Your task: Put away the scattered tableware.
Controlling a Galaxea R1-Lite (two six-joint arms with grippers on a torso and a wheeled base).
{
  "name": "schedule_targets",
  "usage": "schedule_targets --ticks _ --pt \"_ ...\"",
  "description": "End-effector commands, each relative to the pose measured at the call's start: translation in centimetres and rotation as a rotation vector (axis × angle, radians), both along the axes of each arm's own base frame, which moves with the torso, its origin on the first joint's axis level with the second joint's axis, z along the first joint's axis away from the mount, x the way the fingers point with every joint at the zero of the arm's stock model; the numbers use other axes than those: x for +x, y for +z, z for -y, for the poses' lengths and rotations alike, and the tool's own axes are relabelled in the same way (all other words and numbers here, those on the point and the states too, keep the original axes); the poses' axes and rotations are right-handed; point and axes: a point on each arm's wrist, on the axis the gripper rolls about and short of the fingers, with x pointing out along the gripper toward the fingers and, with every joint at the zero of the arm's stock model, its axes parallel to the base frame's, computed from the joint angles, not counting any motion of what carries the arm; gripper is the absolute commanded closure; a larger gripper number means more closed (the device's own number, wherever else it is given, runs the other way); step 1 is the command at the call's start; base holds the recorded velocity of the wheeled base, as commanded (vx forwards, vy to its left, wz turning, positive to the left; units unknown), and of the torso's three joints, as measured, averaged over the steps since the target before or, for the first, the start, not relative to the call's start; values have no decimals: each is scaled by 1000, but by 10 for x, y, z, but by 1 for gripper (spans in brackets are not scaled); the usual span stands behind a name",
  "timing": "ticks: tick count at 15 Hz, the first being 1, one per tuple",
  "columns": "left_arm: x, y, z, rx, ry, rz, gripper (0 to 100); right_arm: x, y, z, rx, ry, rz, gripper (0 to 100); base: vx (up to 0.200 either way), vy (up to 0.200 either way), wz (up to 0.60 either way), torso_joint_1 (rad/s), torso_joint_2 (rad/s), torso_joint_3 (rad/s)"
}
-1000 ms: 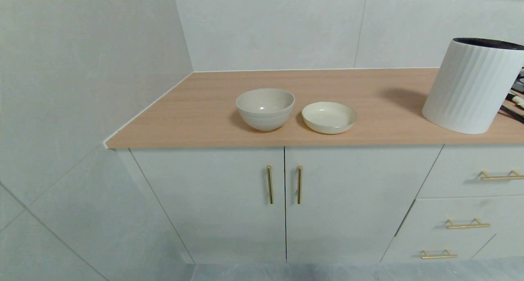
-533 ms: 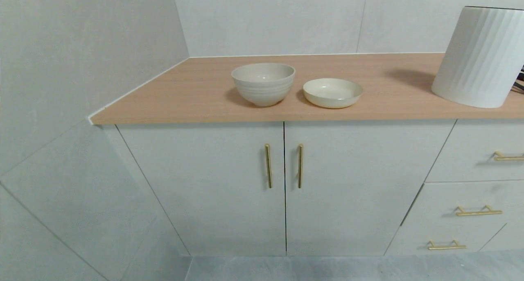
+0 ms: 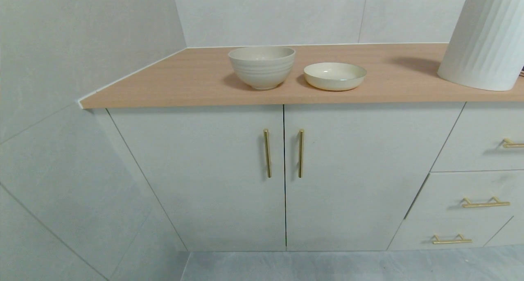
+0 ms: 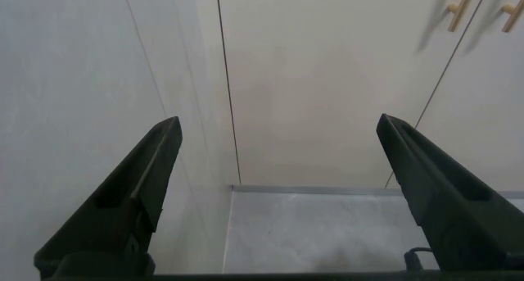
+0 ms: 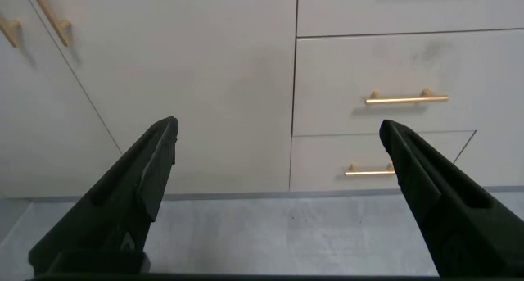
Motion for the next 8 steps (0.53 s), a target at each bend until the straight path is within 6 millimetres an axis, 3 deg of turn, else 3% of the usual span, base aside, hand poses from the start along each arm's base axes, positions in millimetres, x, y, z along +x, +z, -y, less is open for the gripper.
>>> schedule_targets --ticks 1,8 --pt "0 0 0 2 0 0 0 0 0 0 0 0 0 0 0 0 0 0 0 0" --pt "0 0 0 2 0 0 0 0 0 0 -28 17 1 0 0 0 0 0 0 0"
